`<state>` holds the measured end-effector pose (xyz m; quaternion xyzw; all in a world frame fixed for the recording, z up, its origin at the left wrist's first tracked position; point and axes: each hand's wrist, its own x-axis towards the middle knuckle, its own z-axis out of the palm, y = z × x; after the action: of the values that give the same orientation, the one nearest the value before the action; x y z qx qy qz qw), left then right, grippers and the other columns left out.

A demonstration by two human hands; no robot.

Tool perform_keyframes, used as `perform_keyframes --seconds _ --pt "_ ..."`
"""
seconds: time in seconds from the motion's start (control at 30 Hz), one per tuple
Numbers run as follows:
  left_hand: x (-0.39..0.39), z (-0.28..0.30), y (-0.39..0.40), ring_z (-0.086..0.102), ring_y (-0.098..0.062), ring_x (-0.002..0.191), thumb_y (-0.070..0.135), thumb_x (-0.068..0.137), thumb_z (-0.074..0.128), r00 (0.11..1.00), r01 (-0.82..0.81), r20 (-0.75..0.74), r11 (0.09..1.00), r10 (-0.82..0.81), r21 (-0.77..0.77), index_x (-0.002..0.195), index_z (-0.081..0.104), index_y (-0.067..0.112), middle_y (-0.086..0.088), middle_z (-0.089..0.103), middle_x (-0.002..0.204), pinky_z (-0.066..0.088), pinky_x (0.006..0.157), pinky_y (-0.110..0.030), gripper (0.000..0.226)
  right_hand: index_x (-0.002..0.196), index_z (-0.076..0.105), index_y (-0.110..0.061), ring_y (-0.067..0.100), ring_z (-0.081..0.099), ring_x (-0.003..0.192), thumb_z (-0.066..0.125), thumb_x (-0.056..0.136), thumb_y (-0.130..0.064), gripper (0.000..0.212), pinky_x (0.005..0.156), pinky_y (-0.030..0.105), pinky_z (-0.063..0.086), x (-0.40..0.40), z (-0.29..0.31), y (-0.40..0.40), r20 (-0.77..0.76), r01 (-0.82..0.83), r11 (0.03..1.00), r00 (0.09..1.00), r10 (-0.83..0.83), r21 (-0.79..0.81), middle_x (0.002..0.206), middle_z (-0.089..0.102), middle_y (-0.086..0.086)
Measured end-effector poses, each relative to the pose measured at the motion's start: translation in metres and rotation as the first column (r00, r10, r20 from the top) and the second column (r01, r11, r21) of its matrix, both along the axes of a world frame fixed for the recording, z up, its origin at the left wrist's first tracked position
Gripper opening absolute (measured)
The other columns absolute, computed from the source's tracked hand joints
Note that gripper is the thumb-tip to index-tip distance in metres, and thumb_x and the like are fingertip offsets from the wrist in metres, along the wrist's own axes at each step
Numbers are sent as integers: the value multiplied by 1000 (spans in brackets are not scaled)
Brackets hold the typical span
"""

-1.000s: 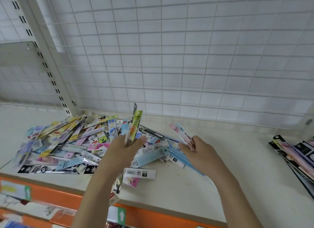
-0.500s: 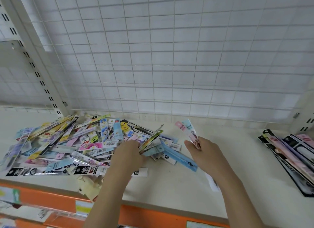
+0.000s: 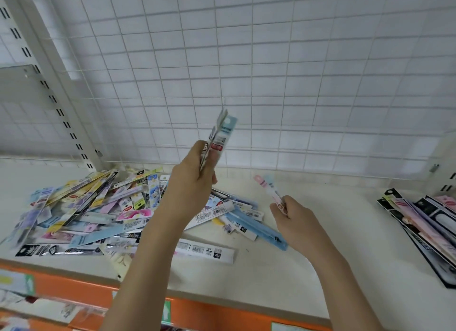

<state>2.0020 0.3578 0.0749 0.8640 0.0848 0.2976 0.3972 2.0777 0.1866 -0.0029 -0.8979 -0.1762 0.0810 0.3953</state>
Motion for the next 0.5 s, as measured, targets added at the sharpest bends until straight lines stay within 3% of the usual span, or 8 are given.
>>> perform_keyframes --seconds 0.1,0.13,0.23,0.33,0.4,0.5 --pt "-2 -3 8 47 -12 52 40 94 45 993 -66 -91 997 70 46 89 43 31 2 47 61 37 48 -22 10 79 47 -11 17 40 57 49 94 -23 20 52 27 31 1 -3 0 35 8 999 999 -6 -42 64 45 0" --pt "-1 -6 12 46 -12 54 42 90 53 979 -97 -171 991 112 94 93 45 26 1 48 63 35 49 -21 18 83 52 -7 17 43 60 50 93 -23 18 54 27 33 2 -4 1 36 12 998 999 -10 -61 67 48 1" --pt "2 -21 25 45 -14 59 43 82 65 848 -108 -474 952 239 287 89 50 12 0 46 66 35 53 -24 35 78 53 -9 19 48 66 49 91 -20 18 56 28 35 4 -8 2 41 23 993 999 -18 -119 72 51 2" --pt "11 -47 30 49 -19 69 33 82 66 694 -35 -659 928 291 372 90 52 10 2 44 69 40 62 -27 27 62 39 -16 17 41 58 48 89 -17 29 52 27 31 4 -11 2 37 28 988 999 -23 -153 62 43 -1" --pt "14 -65 28 51 -21 75 24 84 61 644 -17 -697 916 316 401 82 46 14 1 48 74 41 65 -28 18 62 41 -16 17 44 57 49 89 -18 28 53 28 35 4 -12 2 25 19 985 1000 -15 -170 62 46 -1" --pt "15 -80 25 53 -25 80 12 85 53 685 -93 -625 896 373 433 89 48 11 -8 59 92 44 65 -32 7 77 54 -12 22 57 71 55 88 -28 20 62 32 46 0 -13 5 30 12 981 1000 -7 -193 76 59 1"
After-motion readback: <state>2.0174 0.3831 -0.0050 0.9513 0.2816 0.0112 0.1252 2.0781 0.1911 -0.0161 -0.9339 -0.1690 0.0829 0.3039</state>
